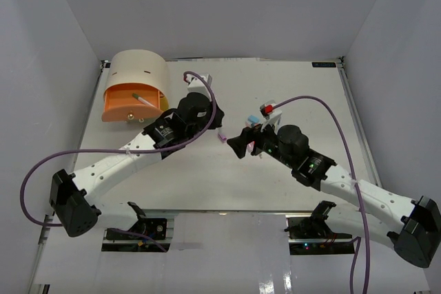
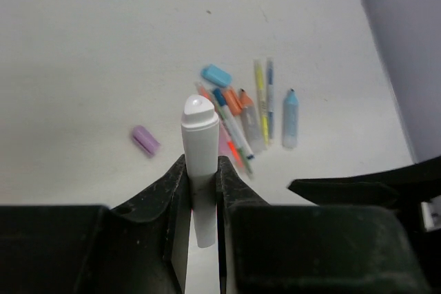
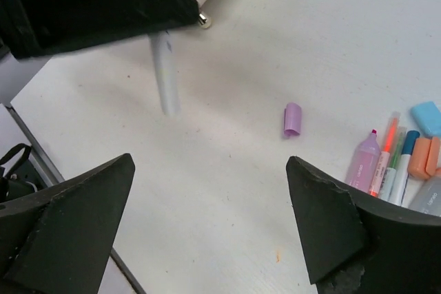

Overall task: Sort the stationery into containers
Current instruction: Place the pen in the storage box.

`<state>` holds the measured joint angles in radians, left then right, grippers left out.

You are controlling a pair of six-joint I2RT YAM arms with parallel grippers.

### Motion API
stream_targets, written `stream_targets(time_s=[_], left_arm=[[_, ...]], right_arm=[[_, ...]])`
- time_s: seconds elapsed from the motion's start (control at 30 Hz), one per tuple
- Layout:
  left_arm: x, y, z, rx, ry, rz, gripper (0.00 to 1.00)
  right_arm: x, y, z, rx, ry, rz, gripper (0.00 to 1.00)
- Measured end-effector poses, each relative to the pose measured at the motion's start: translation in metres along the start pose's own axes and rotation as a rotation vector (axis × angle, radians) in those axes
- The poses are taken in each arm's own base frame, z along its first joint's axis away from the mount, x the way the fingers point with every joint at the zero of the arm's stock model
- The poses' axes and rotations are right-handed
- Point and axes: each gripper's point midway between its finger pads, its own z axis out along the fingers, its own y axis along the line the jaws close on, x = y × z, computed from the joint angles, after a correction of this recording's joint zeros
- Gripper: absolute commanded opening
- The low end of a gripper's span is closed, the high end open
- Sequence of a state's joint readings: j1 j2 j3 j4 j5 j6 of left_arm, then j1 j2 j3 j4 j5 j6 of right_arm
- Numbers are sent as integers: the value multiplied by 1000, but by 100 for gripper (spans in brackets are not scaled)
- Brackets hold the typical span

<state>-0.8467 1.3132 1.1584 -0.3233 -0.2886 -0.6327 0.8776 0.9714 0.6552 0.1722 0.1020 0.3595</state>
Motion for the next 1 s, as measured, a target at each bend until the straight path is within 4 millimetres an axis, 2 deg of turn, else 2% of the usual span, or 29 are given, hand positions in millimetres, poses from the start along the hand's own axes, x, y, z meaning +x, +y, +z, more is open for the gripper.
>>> stream_targets(time_s=[0.1,0.2,0.3,0.37,0.43,0.53,0.7,0.83,1.0], left_arm=[[-36,22,-15,-117,-93,129,17],[-87,46,-37,-237,-205,248,17],[-142,95,-70,-402,-313,345,17],[-171,136,-93,-539,-359,397,17],[-191,175,-114,-674,-389,443,17],[-193,215,-125,-801,-369,508,17],[-169,258,-109,-892,-253,595,21],[-161,273,-102,-916,-216,621,31],[-157,279,-101,-917,-225,613,53]], right_arm=[[1,-5,-7,20,-8,-9,97],[5,-10,-13,34,-15,-17,97],[13,-16,-17,50,-7,-29,96],[19,-19,-18,57,8,-33,96],[24,-21,-19,60,21,-36,96],[26,-20,-19,56,26,-39,96],[31,-19,-22,37,37,-45,96],[34,-20,-30,33,24,-51,96],[36,-25,-34,53,21,-55,96]])
